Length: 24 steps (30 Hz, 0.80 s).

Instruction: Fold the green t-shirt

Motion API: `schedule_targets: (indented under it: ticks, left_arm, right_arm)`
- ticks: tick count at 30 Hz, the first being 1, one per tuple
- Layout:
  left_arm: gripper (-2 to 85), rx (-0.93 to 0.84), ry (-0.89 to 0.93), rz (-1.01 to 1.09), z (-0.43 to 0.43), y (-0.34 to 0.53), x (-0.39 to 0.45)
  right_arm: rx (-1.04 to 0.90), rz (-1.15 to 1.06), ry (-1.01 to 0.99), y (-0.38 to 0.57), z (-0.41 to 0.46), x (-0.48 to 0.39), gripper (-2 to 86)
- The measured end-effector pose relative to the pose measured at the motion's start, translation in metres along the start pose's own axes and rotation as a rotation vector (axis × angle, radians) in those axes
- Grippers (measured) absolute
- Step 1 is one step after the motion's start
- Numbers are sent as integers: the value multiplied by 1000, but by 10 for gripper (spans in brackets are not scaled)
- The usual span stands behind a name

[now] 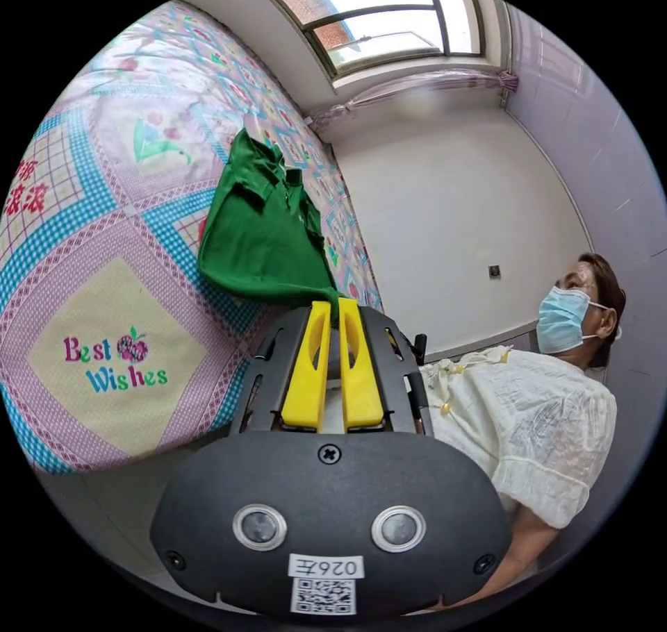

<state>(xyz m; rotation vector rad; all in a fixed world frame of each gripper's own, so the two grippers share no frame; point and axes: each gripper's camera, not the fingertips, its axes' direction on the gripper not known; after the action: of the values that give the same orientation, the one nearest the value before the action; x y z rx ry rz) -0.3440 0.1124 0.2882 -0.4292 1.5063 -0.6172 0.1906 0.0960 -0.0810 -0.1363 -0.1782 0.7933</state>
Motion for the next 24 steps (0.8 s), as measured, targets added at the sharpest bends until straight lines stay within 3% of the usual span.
schedule_targets:
  ticks: [9, 17, 24]
  left_arm:
    - [2, 67, 85, -2, 20, -164, -36]
    - [0, 1, 94, -124, 67, -298, -104]
    - [-2, -58, 102, -206, 103, -379, -158]
  right_arm:
    - [52, -185, 26, -172, 68, -21, -13]
    - [-100, -169, 77, -302, 176, 7, -13]
    - [-250, -157, 147, -358, 253, 34, -13]
